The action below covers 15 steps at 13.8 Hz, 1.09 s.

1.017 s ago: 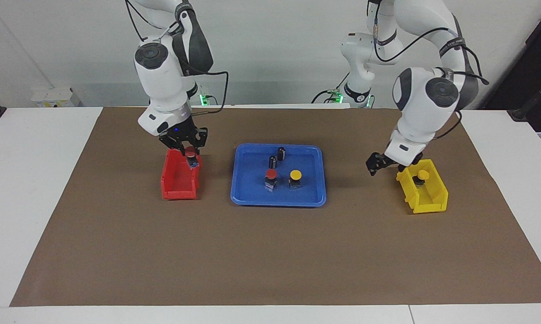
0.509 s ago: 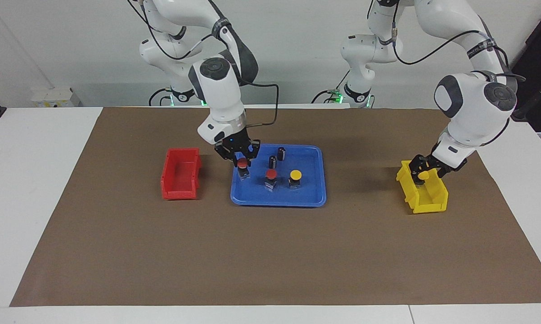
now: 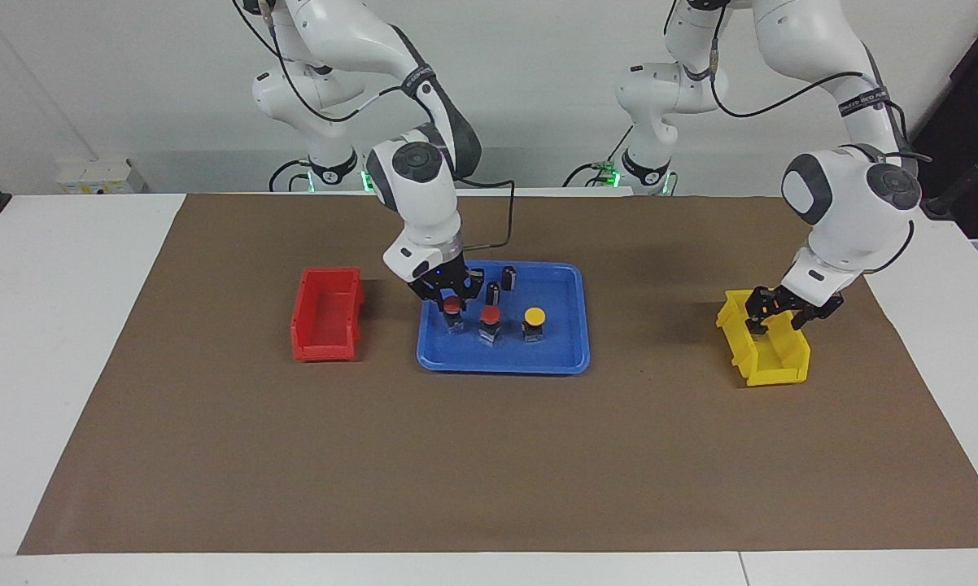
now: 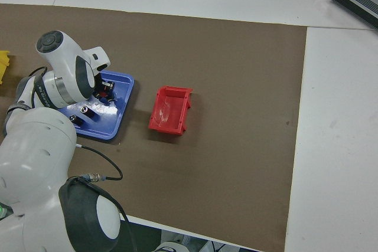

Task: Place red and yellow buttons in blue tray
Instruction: 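Place the second red button in the tray with the right gripper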

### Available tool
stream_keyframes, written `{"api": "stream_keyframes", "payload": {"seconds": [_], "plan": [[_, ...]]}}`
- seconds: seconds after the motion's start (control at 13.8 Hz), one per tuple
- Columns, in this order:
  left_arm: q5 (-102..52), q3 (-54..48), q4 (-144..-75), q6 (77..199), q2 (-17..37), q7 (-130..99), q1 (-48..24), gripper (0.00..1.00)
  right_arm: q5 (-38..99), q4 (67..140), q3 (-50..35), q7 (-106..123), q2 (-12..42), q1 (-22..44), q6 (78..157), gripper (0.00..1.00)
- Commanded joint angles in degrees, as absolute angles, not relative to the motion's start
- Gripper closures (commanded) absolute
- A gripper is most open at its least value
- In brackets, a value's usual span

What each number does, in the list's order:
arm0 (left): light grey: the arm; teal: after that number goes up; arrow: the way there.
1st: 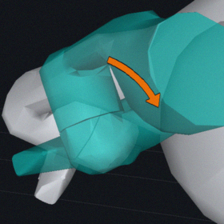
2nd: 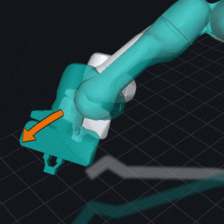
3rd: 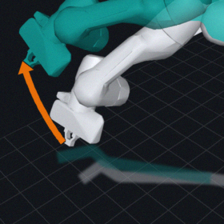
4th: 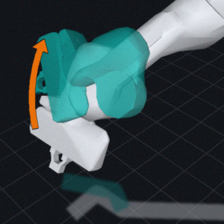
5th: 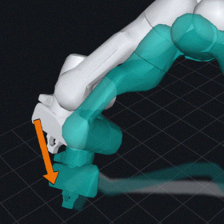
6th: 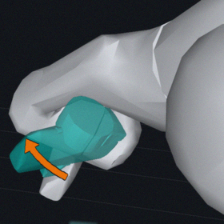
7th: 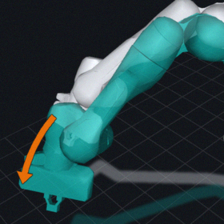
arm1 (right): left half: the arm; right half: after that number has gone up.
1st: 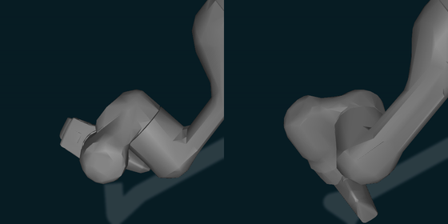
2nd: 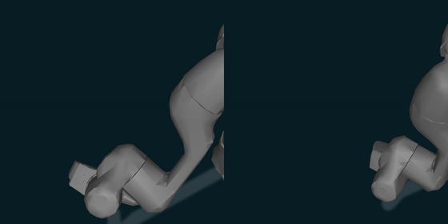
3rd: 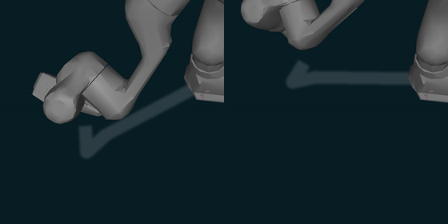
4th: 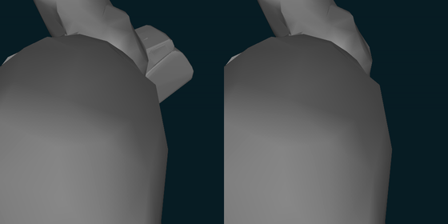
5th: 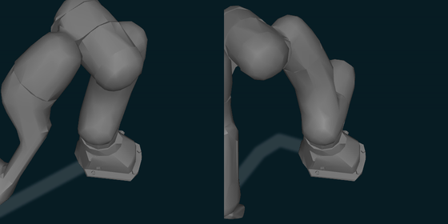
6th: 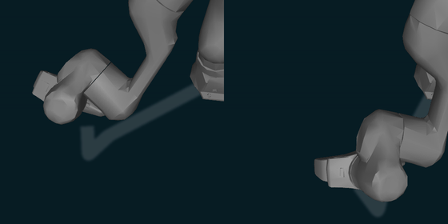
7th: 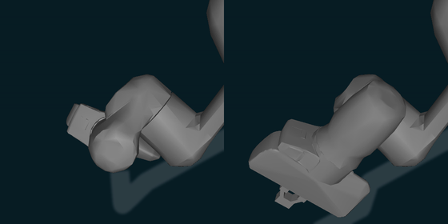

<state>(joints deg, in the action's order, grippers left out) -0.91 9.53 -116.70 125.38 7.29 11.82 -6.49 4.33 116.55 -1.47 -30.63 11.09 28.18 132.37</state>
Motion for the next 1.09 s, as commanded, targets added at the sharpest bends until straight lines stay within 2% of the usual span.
{"api": "stream_keyframes", "payload": {"seconds": [0.0, 0.07, 0.15, 0.22, 0.29, 0.44, 0.73, 1.02], "plan": [[-0.1, 9.0, -120.8, 127.2, 4.1, 13.0, -5.1, 0.18, 4.7, 119.5, -1.4, -31.3, 10.6, 28.1, 135.9, 0.62], [-0.1, 9.0, -121.1, 127.2, 4.0, 13.3, -4.7, 0.18, 4.7, 119.4, -1.4, -31.3, 10.8, 28.1, 135.8, 0.57], [-0.1, 9.0, -121.5, 127.3, 3.7, 13.4, -4.7, 0.18, 4.7, 118.8, -1.3, -31.2, 10.9, 28.0, 135.3, 0.40], [-0.1, 9.0, -122.1, 127.4, 3.6, 13.4, -4.7, 0.18, 4.7, 117.3, -1.3, -31.3, 11.1, 27.5, 134.6, 0.13], [-0.1, 9.0, -122.5, 127.5, 3.3, 13.4, -4.7, 0.18, 4.7, 114.9, -1.1, -31.3, 11.3, 27.2, 132.4, 0.00], [-0.1, 9.0, -123.4, 127.5, 2.9, 13.4, -4.7, 0.18, 4.4, 109.3, -0.8, -31.2, 10.7, 25.2, 124.5, 0.00], [-0.1, 9.0, -125.0, 129.5, 2.8, 13.4, -4.7, 0.21, 2.0, 96.0, -0.8, -29.5, 6.4, 15.3, 104.6, 0.00], [-0.1, 9.0, -125.2, 131.0, 3.0, 13.3, -4.0, 0.53, 1.9, 93.7, -0.7, -19.4, -0.2, 5.4, 92.8, 0.00]]}}
